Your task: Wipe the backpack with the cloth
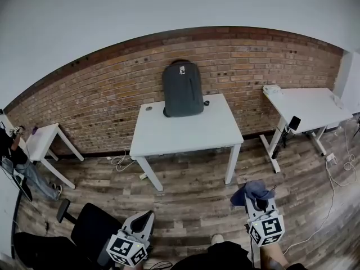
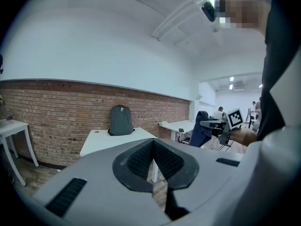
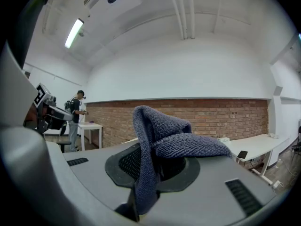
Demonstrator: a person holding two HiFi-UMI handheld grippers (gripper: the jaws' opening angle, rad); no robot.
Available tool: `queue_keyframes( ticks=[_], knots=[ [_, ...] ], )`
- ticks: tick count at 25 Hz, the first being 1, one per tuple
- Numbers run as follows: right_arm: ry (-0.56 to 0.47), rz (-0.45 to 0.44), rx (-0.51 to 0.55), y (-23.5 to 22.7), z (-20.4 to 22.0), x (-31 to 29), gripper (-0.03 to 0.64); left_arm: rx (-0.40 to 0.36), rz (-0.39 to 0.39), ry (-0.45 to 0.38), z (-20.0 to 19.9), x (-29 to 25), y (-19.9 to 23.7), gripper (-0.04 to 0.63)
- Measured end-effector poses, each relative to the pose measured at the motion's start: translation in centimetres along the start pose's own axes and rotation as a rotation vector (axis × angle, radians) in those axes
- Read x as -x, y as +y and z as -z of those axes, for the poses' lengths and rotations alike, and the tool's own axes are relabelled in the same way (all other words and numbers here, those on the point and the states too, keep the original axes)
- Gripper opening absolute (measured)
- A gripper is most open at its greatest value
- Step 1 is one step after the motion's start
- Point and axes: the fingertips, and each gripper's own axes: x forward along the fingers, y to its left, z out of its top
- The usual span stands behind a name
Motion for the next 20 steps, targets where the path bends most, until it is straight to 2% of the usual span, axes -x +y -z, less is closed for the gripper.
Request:
queue_keyframes(
  ticks=[11,16,20],
  knots=[
    [-0.003,-0.032,-0.012,-7.6,-0.1,-6.2,0.064,-0.030,0.006,-0.005,-3.7,-10.2,-0.7,-0.006],
    [-0.002,-0.082,0.002,-9.6,-0.2,-8.9,0.064,-0.022,-0.028,-0.025,-4.9,-12.8,-0.7,-0.006],
    [-0.004,-0.115,0.002,-10.1,-0.5,-10.7,0.064,-0.013,-0.045,-0.005,-4.7,-13.8,-0.5,-0.006]
  ],
)
